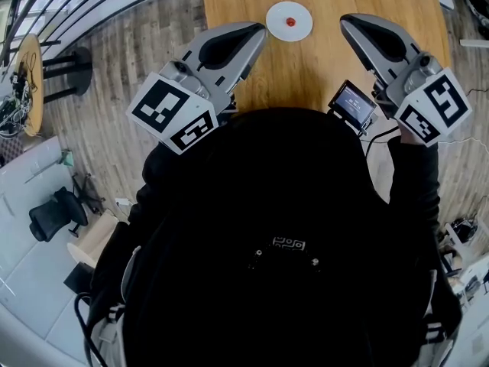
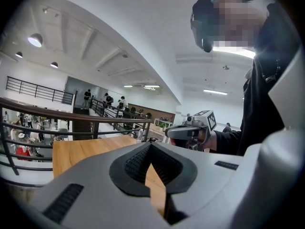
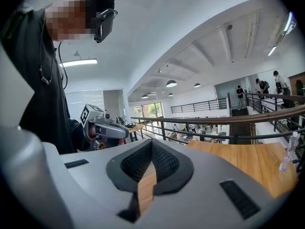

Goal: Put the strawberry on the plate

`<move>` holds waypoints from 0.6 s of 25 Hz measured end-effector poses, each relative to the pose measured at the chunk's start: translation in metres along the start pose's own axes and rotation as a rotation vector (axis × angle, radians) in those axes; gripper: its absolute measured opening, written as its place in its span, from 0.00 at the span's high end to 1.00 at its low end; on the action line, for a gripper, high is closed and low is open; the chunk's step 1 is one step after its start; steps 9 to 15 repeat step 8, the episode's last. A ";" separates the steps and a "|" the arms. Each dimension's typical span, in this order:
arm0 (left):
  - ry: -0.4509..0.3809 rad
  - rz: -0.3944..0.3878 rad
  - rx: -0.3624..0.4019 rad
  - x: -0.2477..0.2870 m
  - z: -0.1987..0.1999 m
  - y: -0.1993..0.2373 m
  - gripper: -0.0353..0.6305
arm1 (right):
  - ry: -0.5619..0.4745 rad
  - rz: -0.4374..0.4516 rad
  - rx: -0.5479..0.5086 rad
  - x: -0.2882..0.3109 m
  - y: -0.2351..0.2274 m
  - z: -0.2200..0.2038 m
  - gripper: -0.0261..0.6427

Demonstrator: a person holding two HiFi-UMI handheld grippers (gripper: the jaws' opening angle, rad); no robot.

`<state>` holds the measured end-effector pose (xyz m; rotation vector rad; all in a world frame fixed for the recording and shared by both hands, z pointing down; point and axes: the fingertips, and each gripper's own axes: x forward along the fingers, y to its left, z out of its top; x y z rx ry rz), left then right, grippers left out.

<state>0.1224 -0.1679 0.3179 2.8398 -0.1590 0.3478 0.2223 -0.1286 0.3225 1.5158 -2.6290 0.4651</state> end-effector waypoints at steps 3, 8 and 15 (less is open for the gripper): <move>0.003 0.005 -0.021 -0.002 -0.004 0.002 0.95 | 0.011 -0.001 -0.009 0.002 0.001 -0.002 0.93; -0.032 0.023 -0.068 -0.011 -0.002 0.006 0.95 | 0.031 -0.033 -0.002 -0.001 -0.002 -0.018 0.94; -0.032 0.023 -0.068 -0.011 -0.002 0.006 0.95 | 0.031 -0.033 -0.002 -0.001 -0.002 -0.018 0.94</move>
